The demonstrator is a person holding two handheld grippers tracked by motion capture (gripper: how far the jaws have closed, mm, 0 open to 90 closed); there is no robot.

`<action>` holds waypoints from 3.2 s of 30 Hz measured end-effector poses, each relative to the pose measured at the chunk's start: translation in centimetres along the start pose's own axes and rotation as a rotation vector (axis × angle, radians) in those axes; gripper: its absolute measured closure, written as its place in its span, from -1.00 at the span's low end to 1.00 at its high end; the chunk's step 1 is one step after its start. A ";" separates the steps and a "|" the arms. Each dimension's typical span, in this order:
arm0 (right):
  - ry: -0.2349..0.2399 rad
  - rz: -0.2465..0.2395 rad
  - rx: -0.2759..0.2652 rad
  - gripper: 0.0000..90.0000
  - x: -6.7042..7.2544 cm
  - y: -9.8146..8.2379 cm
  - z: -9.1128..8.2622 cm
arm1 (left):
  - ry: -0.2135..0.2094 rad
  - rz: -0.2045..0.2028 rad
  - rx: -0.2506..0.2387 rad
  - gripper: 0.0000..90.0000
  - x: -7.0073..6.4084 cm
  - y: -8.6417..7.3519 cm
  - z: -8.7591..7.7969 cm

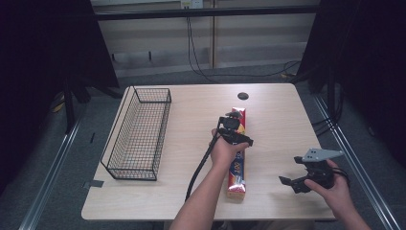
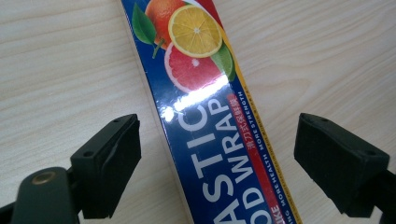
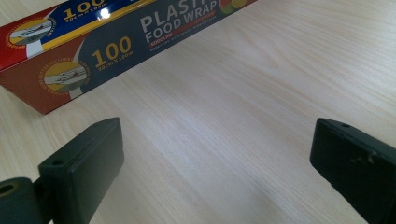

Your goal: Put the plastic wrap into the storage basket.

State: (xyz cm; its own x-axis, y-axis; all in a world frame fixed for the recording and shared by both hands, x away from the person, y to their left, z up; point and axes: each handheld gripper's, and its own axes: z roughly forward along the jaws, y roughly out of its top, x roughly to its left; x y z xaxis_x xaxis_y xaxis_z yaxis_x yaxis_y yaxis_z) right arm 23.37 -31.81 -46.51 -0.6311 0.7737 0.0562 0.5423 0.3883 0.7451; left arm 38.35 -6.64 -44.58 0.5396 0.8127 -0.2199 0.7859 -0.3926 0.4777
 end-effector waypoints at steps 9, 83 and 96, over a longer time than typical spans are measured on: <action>0.001 -0.001 -0.001 -0.94 0.0 0.0 0.0 | 0.008 -0.013 0.023 -0.62 0.0 -0.2 0.8; 0.006 -0.002 -0.010 -0.94 0.0 0.1 0.0 | 0.180 -0.192 0.215 -0.01 1.8 0.5 -2.0; 0.010 -0.006 -0.010 -0.94 0.1 0.1 0.2 | 0.188 -0.215 0.203 -0.01 3.2 0.8 -4.7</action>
State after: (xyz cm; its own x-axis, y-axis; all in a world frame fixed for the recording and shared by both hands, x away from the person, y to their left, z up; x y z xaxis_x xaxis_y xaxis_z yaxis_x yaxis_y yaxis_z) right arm 23.43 -31.58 -46.53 -0.6397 0.7664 0.0586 0.5331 0.3874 0.7521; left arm 39.30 -2.33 -40.94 0.3051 0.9438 -0.1274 0.9298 -0.2662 0.2543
